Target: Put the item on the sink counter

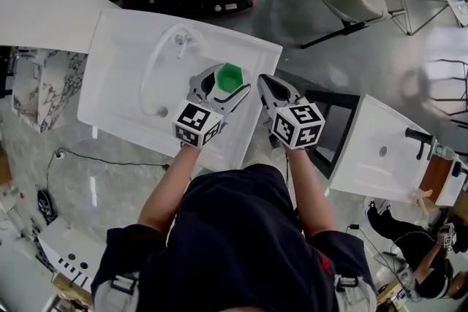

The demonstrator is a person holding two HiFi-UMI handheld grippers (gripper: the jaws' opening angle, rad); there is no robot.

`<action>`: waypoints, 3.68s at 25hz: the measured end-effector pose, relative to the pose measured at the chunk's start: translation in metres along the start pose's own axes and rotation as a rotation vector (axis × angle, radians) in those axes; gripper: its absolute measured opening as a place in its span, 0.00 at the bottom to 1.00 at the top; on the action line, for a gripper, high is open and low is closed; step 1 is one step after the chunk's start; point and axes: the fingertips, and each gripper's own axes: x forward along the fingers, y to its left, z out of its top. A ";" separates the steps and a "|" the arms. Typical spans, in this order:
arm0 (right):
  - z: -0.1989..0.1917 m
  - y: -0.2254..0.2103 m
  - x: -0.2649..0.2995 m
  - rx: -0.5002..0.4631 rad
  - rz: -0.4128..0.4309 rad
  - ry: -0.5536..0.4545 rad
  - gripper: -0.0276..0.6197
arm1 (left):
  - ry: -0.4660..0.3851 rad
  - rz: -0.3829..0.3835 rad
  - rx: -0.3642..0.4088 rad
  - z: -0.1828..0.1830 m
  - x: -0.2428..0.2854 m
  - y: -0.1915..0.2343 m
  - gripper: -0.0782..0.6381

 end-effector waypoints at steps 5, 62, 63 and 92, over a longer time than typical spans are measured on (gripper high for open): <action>-0.009 -0.010 0.011 0.020 0.002 0.023 0.10 | -0.001 0.003 0.003 -0.008 0.011 0.010 0.57; -0.075 -0.031 0.048 0.111 0.030 0.201 0.10 | -0.032 0.044 0.094 -0.050 0.095 0.077 0.57; -0.076 -0.031 0.047 0.112 0.030 0.202 0.10 | -0.034 0.045 0.091 -0.051 0.095 0.076 0.57; -0.081 -0.034 0.042 0.125 0.040 0.209 0.10 | -0.053 0.079 0.079 -0.054 0.094 0.077 0.64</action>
